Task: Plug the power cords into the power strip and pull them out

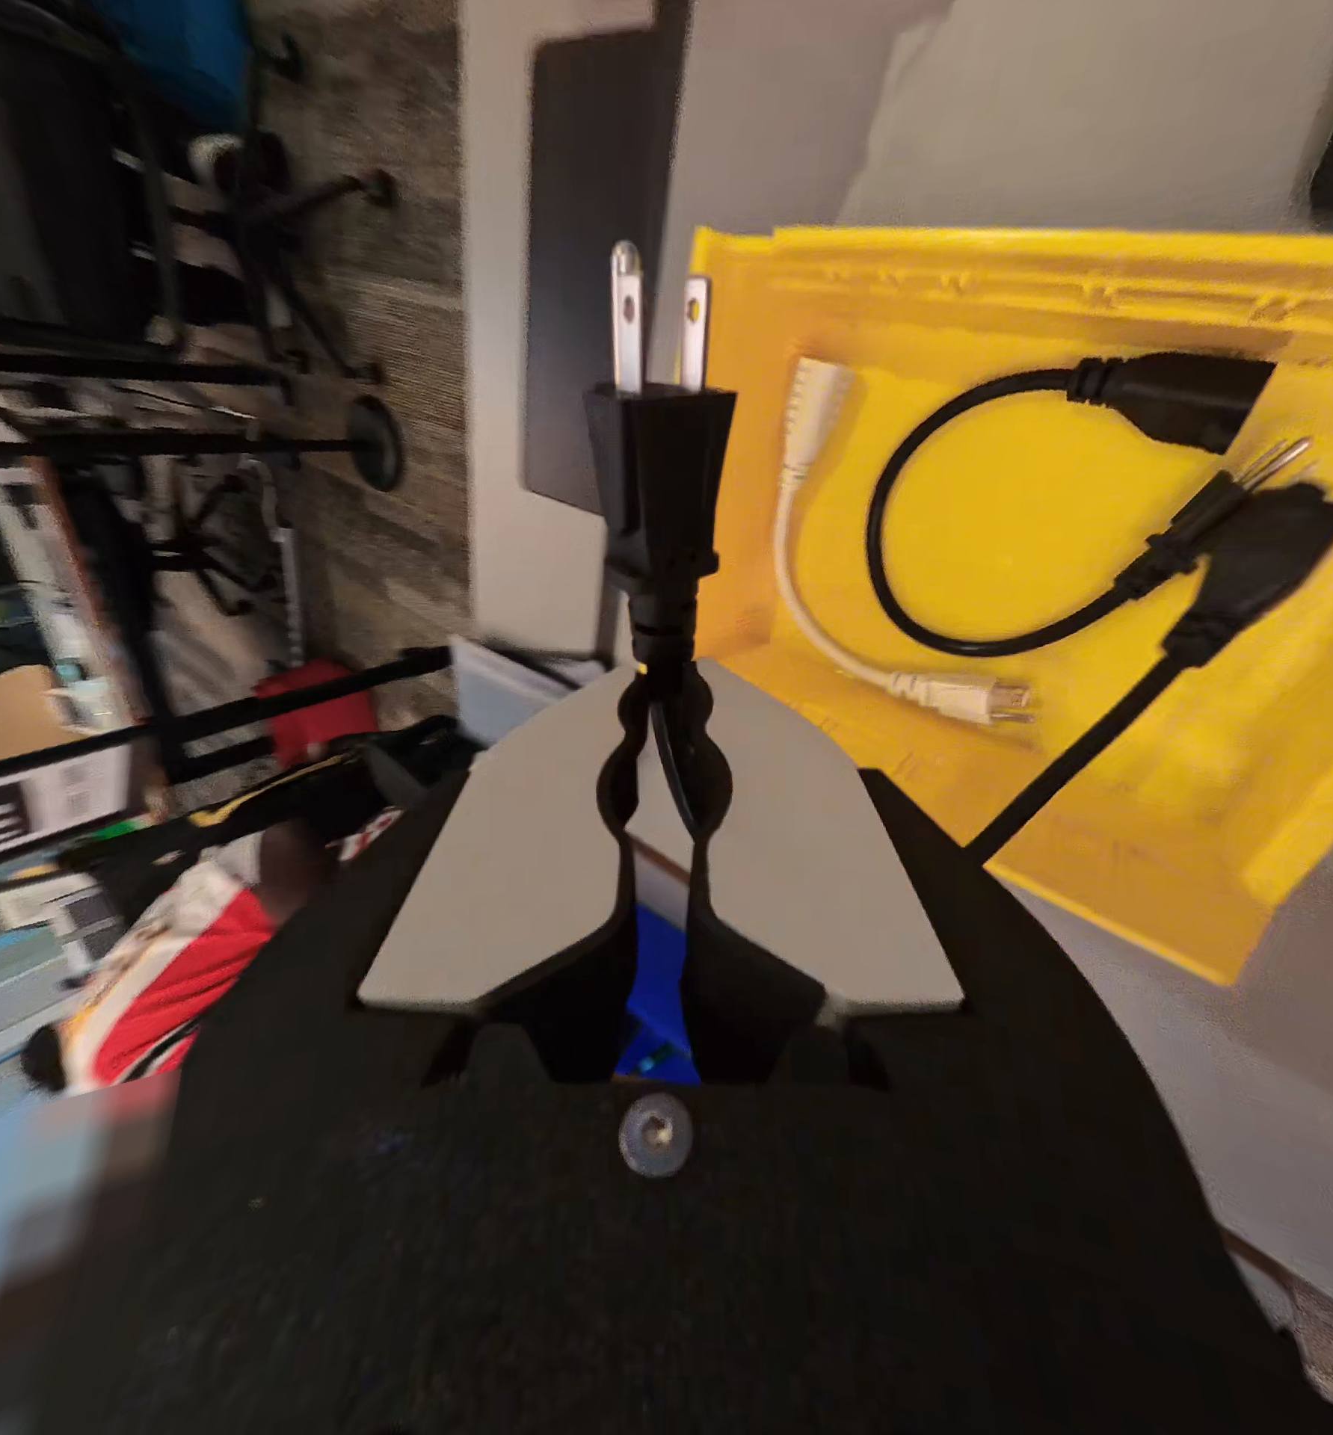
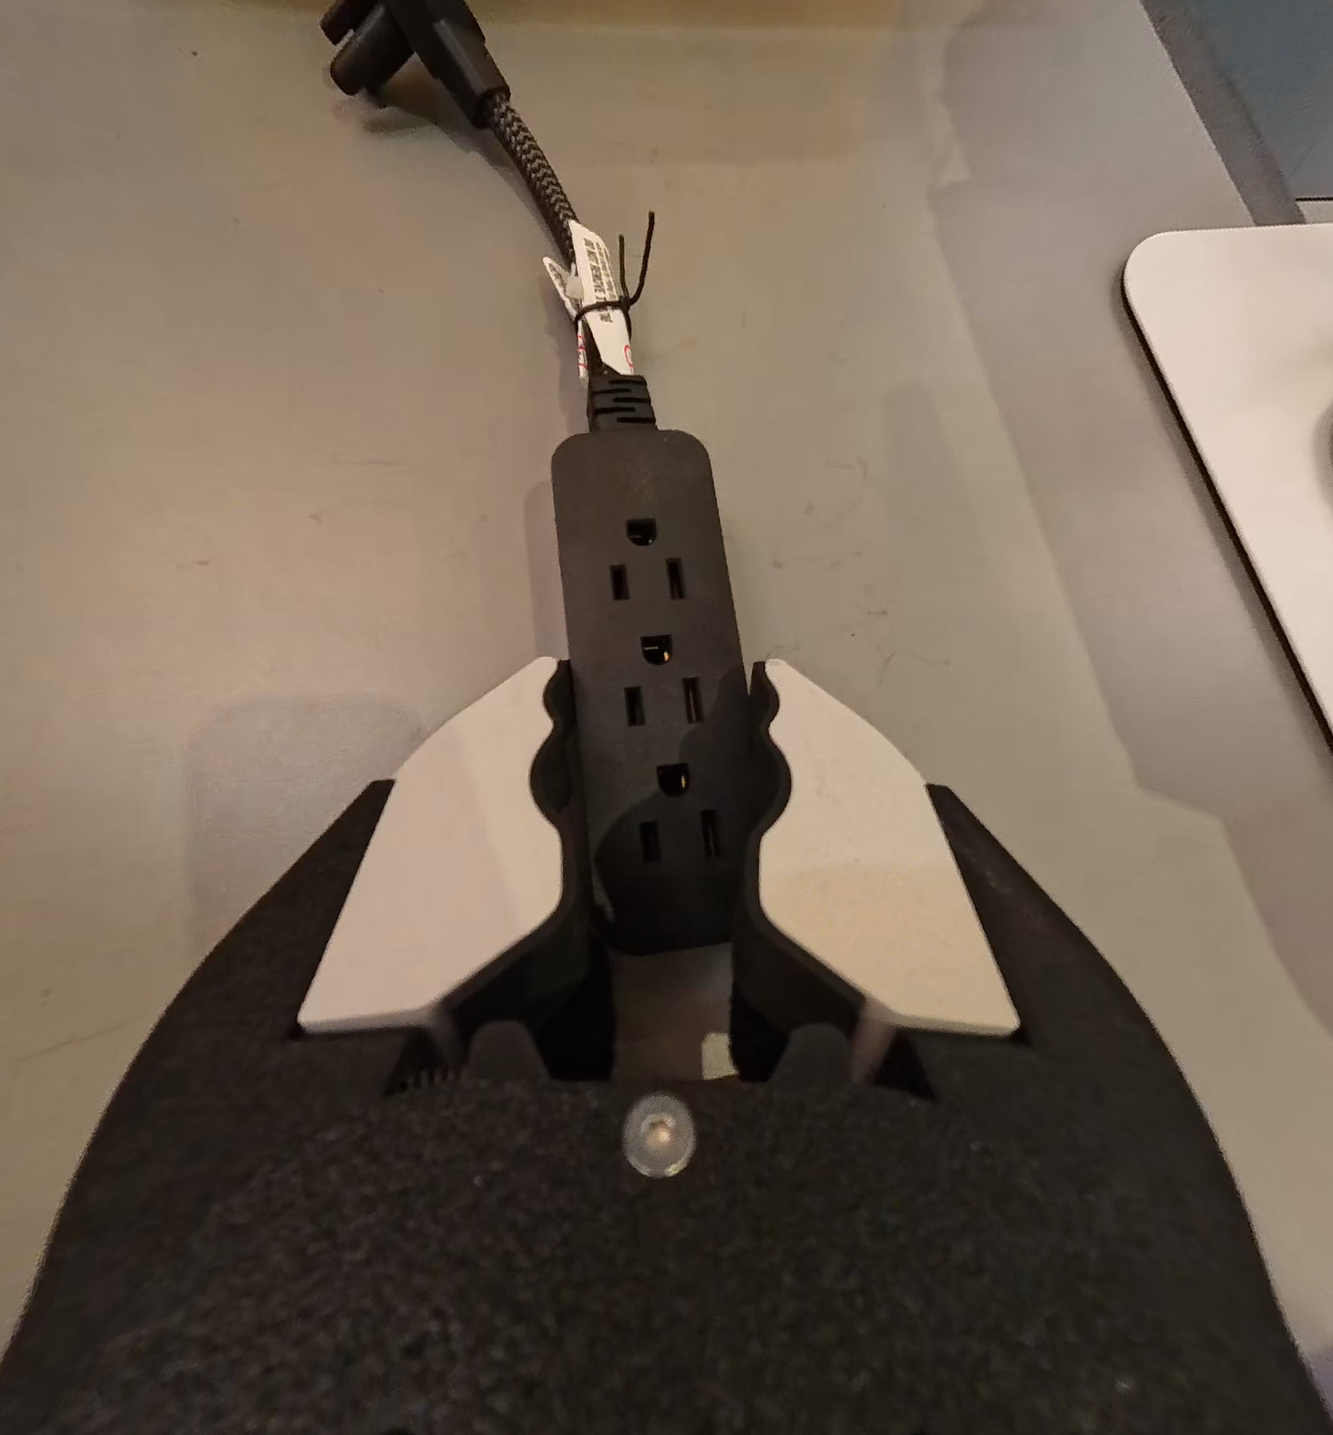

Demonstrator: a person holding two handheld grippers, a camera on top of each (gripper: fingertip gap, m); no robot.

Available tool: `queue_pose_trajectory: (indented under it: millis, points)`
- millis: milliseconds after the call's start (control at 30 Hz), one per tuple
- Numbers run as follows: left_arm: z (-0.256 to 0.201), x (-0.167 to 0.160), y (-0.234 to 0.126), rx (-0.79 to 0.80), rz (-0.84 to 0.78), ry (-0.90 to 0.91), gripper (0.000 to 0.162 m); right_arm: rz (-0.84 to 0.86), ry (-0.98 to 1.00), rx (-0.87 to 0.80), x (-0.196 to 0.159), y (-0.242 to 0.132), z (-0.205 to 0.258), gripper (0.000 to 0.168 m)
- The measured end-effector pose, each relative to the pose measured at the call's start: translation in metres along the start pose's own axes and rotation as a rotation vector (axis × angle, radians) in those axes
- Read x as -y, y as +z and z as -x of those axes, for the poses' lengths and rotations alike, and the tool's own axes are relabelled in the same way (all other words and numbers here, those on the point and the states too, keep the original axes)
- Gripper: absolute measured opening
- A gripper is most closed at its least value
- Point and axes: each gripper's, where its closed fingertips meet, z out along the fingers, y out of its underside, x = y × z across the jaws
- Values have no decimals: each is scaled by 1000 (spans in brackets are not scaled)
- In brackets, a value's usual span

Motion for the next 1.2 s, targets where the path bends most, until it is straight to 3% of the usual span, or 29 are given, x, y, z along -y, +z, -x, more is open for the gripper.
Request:
queue_pose_trajectory:
  millis: [233,367,467,633,733,900,1067,1200]
  points:
    - [-13,50,-158,178,-41,108,8,-1,-3,-11,0,0,0,44]
    - [-74,102,-194,26,-123,169,8,-1,-4,-15,0,0,0,44]
    - [-135,144,-168,-187,-211,199,8,-1,-6,-17,0,0,0,44]
    - [-245,202,-73,-531,-333,162,8,-2,-4,-14,0,0,0,44]
    - [-290,221,-6,-596,-324,147,8,-2,-3,-13,0,0,0,44]
    - [-310,234,83,-618,-270,62,8,-2,-2,-13,0,0,0,44]
    - [-299,251,106,-548,-371,-73,8,-2,-2,-13,0,-1,0,44]
    - [-286,260,86,-479,-560,-242,15,-2,1,-11,0,0,0,44]
